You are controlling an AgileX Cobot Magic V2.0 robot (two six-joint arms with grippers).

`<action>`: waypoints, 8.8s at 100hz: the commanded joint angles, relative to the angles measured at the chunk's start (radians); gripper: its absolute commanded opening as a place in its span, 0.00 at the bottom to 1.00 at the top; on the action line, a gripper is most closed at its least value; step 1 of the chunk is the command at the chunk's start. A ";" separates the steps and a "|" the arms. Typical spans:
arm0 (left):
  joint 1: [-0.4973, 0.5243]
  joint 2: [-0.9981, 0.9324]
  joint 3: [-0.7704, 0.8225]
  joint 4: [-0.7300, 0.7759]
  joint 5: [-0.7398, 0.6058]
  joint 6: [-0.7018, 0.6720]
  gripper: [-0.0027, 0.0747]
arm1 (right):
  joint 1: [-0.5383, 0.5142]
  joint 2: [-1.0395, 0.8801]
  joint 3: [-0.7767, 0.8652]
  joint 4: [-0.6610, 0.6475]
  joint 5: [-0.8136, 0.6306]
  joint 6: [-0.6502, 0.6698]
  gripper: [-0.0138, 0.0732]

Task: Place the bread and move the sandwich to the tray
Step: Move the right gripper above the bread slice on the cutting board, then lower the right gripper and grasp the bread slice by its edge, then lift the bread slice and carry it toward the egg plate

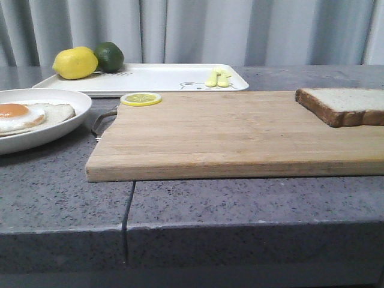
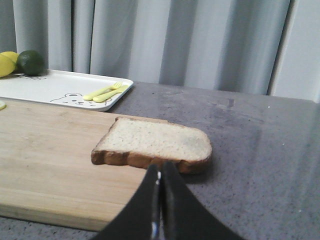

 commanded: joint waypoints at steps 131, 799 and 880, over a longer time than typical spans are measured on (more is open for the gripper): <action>0.003 0.570 -0.850 -0.208 0.709 0.019 0.01 | -0.005 0.418 -0.699 0.254 0.583 -0.003 0.08; 0.003 0.571 -0.848 -0.241 0.705 0.072 0.51 | -0.317 1.234 -0.897 1.625 0.700 -0.735 0.09; 0.003 0.571 -0.848 -0.241 0.703 0.072 0.51 | 0.436 1.483 -1.173 1.813 0.151 -0.725 0.09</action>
